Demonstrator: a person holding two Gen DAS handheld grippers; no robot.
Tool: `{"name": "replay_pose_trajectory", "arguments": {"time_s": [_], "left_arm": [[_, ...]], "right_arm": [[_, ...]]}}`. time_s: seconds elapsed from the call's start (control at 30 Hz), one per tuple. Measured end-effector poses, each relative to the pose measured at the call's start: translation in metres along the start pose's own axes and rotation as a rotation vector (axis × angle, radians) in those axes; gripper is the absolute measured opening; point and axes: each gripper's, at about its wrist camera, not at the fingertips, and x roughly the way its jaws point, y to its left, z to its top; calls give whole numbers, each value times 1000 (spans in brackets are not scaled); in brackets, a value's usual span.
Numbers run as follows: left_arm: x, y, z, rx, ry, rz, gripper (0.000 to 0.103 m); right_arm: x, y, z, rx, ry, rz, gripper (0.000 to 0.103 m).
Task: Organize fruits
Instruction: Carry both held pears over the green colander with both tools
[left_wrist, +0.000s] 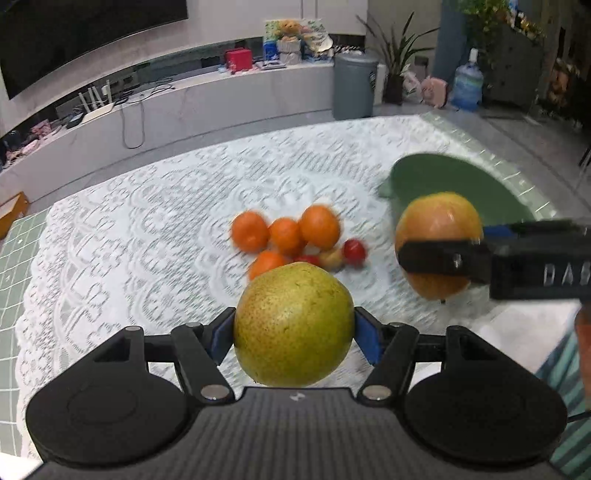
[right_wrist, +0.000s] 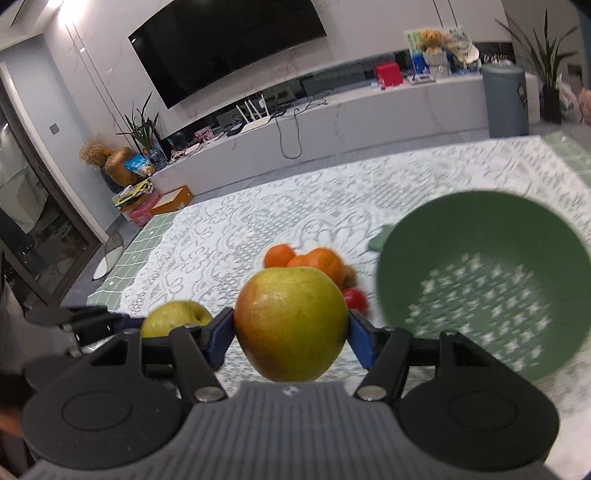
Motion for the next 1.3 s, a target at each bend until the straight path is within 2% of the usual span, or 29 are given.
{"name": "replay_pose_trajectory", "arguments": {"time_s": [0.13, 0.27, 0.43, 0.63, 0.87, 1.03, 1.3], "left_arm": [[-3, -19, 24, 9, -21, -81, 77], [0, -51, 46, 86, -40, -128, 77], [17, -89, 73, 131, -8, -238, 77], [41, -131, 96, 199, 51, -307, 77], [70, -155, 111, 245, 143, -290, 77], [89, -156, 119, 266, 196, -234, 77], [111, -160, 115, 336, 273, -231, 77]], "right_arm": [[-21, -20, 5, -44, -3, -69, 62], [-38, -47, 8, -61, 5, -151, 63], [-48, -75, 12, -102, 30, -235, 62], [-44, -101, 18, -158, 100, -250, 62], [-22, -116, 30, -265, 203, -218, 62], [-1, -123, 38, -305, 268, -199, 62], [27, -122, 35, -418, 380, -199, 62]]}}
